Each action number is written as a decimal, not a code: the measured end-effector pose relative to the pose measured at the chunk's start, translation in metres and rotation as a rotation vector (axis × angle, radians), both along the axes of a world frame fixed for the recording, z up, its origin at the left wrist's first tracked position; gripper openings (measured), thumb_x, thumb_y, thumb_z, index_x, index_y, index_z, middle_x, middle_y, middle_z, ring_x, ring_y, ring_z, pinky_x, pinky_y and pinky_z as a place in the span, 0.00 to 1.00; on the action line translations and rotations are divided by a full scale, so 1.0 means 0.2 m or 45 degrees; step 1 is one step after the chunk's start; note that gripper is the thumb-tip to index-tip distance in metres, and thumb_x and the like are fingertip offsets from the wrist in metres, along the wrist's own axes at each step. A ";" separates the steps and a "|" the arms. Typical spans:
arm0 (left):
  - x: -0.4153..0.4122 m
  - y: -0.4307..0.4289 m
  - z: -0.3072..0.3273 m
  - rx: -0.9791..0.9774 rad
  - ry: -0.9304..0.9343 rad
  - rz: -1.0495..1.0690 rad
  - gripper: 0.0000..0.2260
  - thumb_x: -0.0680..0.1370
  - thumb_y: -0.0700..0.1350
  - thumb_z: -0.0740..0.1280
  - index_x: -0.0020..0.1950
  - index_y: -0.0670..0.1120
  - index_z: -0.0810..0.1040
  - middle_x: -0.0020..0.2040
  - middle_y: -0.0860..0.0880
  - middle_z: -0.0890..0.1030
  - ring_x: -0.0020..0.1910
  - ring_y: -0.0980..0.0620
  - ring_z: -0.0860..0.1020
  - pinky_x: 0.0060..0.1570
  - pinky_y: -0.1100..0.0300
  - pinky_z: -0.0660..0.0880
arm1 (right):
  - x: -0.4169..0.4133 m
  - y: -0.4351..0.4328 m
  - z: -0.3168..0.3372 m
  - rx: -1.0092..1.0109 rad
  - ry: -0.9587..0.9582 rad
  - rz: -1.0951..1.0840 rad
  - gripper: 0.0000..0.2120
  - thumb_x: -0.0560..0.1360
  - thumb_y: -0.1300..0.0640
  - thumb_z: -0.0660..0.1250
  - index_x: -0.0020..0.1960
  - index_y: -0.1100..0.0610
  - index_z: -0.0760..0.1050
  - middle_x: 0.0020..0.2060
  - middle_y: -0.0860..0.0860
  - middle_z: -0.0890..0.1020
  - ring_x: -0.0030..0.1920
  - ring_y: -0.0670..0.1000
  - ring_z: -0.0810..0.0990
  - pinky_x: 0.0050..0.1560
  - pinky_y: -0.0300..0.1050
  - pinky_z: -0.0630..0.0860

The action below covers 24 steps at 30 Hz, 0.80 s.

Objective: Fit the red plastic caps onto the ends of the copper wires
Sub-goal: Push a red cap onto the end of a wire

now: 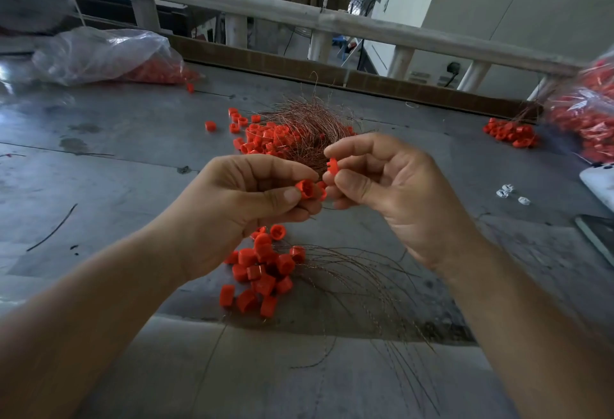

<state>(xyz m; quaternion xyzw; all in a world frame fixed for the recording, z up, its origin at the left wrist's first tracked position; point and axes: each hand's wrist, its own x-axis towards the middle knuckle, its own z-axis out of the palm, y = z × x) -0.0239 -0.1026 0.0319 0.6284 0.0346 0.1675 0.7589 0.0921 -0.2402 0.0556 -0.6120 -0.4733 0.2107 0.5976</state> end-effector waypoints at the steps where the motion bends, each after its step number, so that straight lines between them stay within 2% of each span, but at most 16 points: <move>1: 0.00 0.00 0.00 0.008 0.001 0.009 0.11 0.63 0.37 0.66 0.41 0.46 0.85 0.40 0.45 0.85 0.39 0.51 0.83 0.37 0.67 0.77 | 0.00 0.00 0.00 0.002 -0.011 -0.003 0.08 0.65 0.58 0.66 0.44 0.53 0.76 0.34 0.50 0.80 0.36 0.45 0.81 0.37 0.36 0.77; 5: 0.01 0.00 0.00 0.042 0.007 0.061 0.12 0.63 0.38 0.66 0.41 0.48 0.85 0.39 0.46 0.85 0.38 0.52 0.83 0.37 0.67 0.77 | 0.01 0.02 -0.03 -0.033 -0.087 -0.063 0.07 0.67 0.59 0.67 0.44 0.52 0.74 0.35 0.50 0.79 0.37 0.47 0.80 0.39 0.37 0.77; 8: 0.01 -0.01 0.00 0.069 0.005 0.093 0.11 0.62 0.39 0.67 0.40 0.49 0.85 0.38 0.47 0.84 0.38 0.53 0.83 0.37 0.68 0.77 | 0.00 0.03 -0.05 -0.021 -0.217 -0.120 0.10 0.68 0.64 0.70 0.42 0.50 0.75 0.36 0.46 0.79 0.38 0.44 0.80 0.42 0.38 0.78; 12: 0.02 0.00 -0.01 0.088 0.007 0.133 0.10 0.62 0.38 0.67 0.42 0.44 0.82 0.36 0.45 0.84 0.36 0.51 0.83 0.36 0.66 0.77 | -0.03 0.05 -0.07 -0.022 -0.388 -0.159 0.13 0.67 0.65 0.72 0.42 0.48 0.76 0.37 0.43 0.80 0.39 0.41 0.80 0.43 0.33 0.75; 15: 0.02 0.00 -0.01 0.115 0.017 0.155 0.09 0.62 0.38 0.67 0.41 0.43 0.79 0.35 0.45 0.84 0.35 0.52 0.83 0.35 0.66 0.77 | -0.05 0.05 -0.07 -0.010 -0.388 -0.166 0.13 0.67 0.65 0.72 0.42 0.49 0.77 0.37 0.45 0.81 0.39 0.43 0.81 0.43 0.35 0.77; 24: 0.02 -0.01 -0.01 0.176 0.038 0.188 0.08 0.62 0.40 0.67 0.37 0.48 0.82 0.35 0.44 0.84 0.35 0.51 0.83 0.36 0.66 0.78 | -0.05 0.06 -0.08 -0.006 -0.496 -0.273 0.09 0.65 0.64 0.73 0.45 0.56 0.80 0.38 0.45 0.82 0.38 0.42 0.82 0.42 0.33 0.77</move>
